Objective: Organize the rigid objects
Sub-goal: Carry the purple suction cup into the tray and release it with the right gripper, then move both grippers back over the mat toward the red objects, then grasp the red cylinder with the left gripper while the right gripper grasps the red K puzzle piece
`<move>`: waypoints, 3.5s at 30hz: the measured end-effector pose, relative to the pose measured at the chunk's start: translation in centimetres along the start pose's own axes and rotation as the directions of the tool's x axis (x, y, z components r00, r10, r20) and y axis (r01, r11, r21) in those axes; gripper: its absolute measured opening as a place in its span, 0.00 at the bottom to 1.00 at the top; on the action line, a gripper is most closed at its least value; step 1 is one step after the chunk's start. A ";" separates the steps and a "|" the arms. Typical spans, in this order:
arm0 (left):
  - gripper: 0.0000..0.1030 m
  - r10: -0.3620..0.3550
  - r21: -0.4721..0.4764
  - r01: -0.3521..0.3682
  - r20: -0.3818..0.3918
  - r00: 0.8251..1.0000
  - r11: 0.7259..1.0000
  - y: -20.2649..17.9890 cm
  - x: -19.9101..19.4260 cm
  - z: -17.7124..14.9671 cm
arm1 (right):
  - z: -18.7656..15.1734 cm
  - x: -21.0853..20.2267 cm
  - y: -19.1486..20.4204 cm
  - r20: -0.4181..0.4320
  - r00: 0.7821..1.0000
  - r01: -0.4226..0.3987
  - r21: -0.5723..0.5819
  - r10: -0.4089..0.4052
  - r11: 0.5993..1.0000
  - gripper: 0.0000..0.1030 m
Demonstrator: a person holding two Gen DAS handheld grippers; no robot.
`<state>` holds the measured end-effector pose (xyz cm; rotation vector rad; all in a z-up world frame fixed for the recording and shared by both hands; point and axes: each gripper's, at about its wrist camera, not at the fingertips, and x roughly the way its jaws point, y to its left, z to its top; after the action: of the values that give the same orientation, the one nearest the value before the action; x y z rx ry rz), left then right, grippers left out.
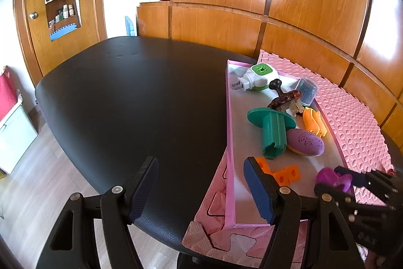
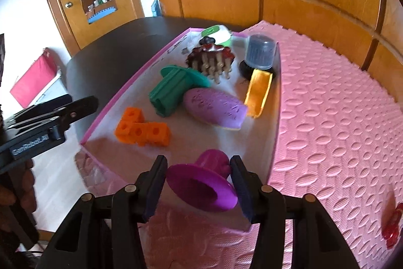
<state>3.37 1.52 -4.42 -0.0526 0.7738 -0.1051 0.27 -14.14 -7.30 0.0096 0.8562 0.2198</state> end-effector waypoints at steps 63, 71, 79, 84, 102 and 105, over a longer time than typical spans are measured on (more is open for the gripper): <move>0.73 -0.179 0.340 0.134 0.103 0.979 0.931 -13.3 -4.7 1.5 | -3.4 -14.0 -21.9 0.121 0.883 0.369 0.420 -0.454 0.829 0.66; 0.73 -0.227 0.446 0.169 0.080 0.971 0.879 -18.2 -4.8 1.2 | -8.5 -16.1 -30.8 0.049 0.830 0.401 0.641 -0.556 0.655 0.66; 0.73 -0.272 0.521 0.225 0.014 0.962 0.824 -22.8 -3.9 0.6 | -10.0 -17.4 -33.0 0.097 0.850 0.277 0.753 -0.517 0.596 0.66; 0.73 -0.315 0.563 0.279 -0.036 0.949 0.778 -26.5 -3.5 -0.2 | -10.8 -17.6 -33.8 0.095 0.859 0.234 0.800 -0.502 0.552 0.66; 0.54 -0.478 0.533 0.613 -0.385 0.789 0.583 -40.1 0.4 -4.8 | -12.4 -17.6 -35.5 0.081 0.881 0.175 0.860 -0.467 0.479 0.66; 0.50 -0.479 0.514 0.632 -0.412 0.775 0.580 -41.9 1.2 -4.9 | -12.3 -17.5 -35.5 0.084 0.884 0.170 0.859 -0.460 0.482 0.66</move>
<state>-2.34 -40.26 -5.21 0.3735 0.8984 -1.0105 -13.36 -53.24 -5.69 0.7831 0.5561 -0.5794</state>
